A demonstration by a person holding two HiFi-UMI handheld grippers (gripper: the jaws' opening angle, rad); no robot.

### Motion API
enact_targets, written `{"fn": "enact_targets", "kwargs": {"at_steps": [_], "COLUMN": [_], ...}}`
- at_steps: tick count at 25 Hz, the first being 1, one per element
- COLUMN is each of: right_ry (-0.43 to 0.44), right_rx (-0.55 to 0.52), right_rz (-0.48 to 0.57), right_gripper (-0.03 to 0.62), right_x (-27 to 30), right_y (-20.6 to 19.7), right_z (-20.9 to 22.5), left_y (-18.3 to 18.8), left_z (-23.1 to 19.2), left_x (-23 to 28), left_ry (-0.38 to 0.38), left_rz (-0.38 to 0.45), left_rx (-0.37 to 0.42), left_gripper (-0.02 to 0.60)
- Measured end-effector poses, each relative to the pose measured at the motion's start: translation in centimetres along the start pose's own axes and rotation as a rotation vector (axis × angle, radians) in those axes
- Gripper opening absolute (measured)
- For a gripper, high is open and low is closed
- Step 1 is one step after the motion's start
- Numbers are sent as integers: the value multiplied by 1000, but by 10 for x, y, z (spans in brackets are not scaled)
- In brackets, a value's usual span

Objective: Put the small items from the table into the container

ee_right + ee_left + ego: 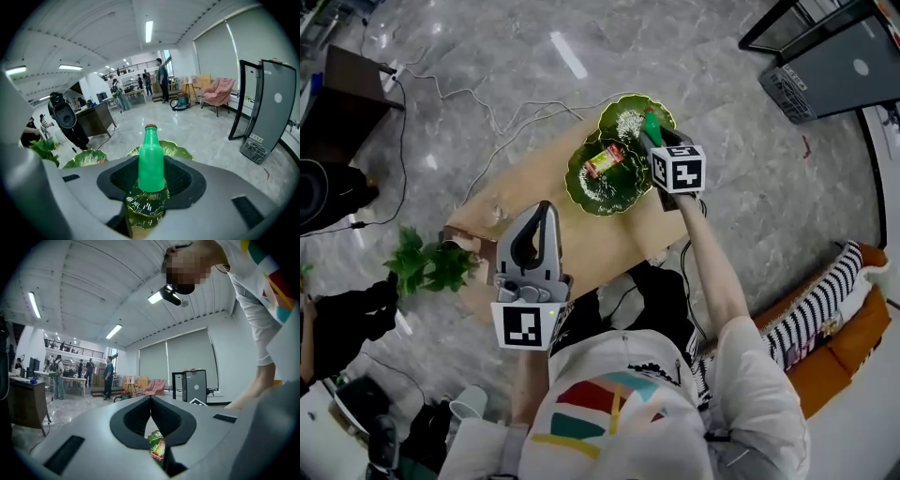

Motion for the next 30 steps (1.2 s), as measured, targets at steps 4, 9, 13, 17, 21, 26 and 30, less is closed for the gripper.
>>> {"fn": "enact_targets", "kwargs": {"at_steps": [4, 9, 13, 17, 21, 26, 30], "right_ry": [-115, -132, -105, 69, 0, -5, 97], "right_rx": [-39, -68, -108, -86, -119, -144, -77], "right_rz": [5, 47, 67, 22, 178, 421, 618], "right_gripper": [172, 216, 215, 14, 12, 14, 14], "right_x": [15, -4, -37, -79, -162, -258, -309], "right_y": [4, 17, 30, 40, 26, 11, -4], "right_z": [1, -9, -26, -51, -85, -106, -122], "left_y": [1, 9, 18, 38, 67, 96, 113], "left_z": [-3, -10, -19, -25, -23, -15, 6], "left_x": [-5, -15, -25, -24, -36, -35, -28], "left_ry": [22, 48, 61, 47, 52, 67, 12], "left_rz": [13, 32, 49, 107, 148, 241, 254], "left_rx": [-5, -3, -6, -1, 19, 37, 127], "left_gripper": [9, 9, 9, 9, 8, 8, 9]}}
Point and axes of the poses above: the fingertips, and each gripper's own axes: x forward along the fingers, z to its right, y out of its top, the point moved 7 cm from there along -x, backward along the fingers, and after that the axes turned 13 degrees about -z, right-handed, at the moved point
